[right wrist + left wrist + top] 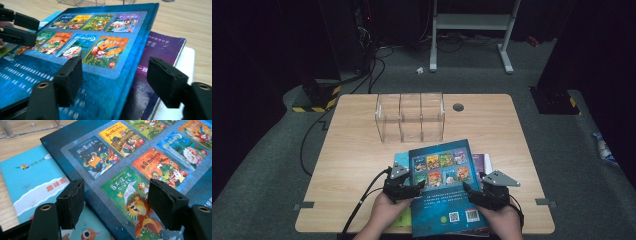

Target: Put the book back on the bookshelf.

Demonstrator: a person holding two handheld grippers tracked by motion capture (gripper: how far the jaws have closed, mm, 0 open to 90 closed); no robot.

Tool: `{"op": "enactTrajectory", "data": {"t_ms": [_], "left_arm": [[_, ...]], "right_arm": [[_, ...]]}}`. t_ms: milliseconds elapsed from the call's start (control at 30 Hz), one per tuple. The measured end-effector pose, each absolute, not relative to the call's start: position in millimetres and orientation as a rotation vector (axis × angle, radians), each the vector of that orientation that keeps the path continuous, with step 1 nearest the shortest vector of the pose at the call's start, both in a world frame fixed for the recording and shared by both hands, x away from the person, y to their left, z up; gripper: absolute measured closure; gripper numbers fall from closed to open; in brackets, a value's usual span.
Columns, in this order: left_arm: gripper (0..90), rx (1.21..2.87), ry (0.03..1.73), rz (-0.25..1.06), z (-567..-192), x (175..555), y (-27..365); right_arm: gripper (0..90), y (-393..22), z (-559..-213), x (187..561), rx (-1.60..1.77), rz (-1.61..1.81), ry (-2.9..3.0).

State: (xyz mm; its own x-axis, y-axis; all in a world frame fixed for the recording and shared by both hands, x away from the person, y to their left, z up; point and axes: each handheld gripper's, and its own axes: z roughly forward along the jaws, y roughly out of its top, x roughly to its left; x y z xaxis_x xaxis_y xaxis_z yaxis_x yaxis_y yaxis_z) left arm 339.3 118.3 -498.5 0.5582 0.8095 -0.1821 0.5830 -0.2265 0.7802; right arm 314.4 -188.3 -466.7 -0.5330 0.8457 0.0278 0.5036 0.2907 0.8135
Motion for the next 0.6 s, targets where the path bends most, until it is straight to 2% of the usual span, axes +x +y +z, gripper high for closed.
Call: {"op": "enactTrajectory", "data": {"t_ms": [333,400,600], "left_arm": [[30.2,1.939,1.124,0.323,-494,347,105],[30.2,1.935,1.124,0.328,-494,347,104],[30.3,1.921,1.127,0.329,-496,346,104]], "right_arm": [[26.7,-193,-469,317,1.294,1.141,2.137],[29.7,-196,-470,315,1.304,1.158,2.135],[30.3,-199,-471,312,1.334,1.188,2.137]]}}
